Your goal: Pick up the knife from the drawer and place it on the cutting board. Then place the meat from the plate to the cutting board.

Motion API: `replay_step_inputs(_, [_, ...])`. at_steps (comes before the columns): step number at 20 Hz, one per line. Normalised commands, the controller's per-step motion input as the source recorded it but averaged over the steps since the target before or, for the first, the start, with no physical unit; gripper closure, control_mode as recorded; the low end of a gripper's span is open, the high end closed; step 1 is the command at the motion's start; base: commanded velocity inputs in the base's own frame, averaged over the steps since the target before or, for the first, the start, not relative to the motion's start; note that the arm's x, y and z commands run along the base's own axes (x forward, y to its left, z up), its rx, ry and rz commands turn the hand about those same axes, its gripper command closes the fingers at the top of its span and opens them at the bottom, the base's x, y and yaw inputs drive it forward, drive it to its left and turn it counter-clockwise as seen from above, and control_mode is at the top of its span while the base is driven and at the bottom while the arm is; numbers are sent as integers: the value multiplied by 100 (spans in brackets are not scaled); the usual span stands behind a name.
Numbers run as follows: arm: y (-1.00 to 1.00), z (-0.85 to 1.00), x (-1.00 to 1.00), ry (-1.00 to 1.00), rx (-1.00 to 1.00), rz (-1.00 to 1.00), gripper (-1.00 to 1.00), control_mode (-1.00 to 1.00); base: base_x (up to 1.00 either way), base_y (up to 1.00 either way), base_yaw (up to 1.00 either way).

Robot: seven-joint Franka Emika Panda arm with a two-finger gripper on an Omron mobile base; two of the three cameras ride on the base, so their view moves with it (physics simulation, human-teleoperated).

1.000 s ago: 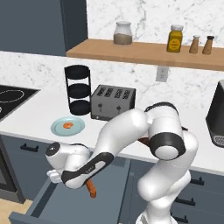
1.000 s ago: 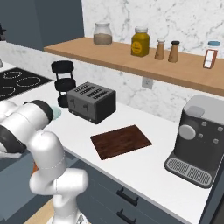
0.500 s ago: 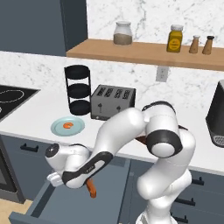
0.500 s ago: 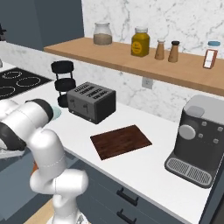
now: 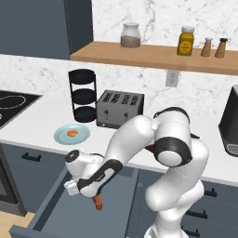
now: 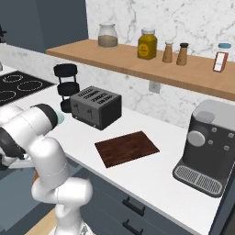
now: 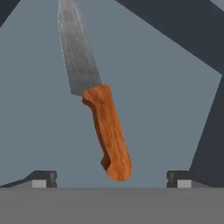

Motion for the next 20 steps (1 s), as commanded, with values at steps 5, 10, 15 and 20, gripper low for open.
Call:
replay_step_inputs(5, [-10,-30,28,13,1,-1,-100,-100,0,0,0])
replay_step_inputs(10, [7,-42,16,4,0,-1,-100,-100,0,0,0])
replay_step_inputs(15, [26,-46,25,7,-4,-1,-100,-100,0,0,0])
replay_step_inputs(20, [51,-49,33,10,-9,-3,-100,-100,0,0,0])
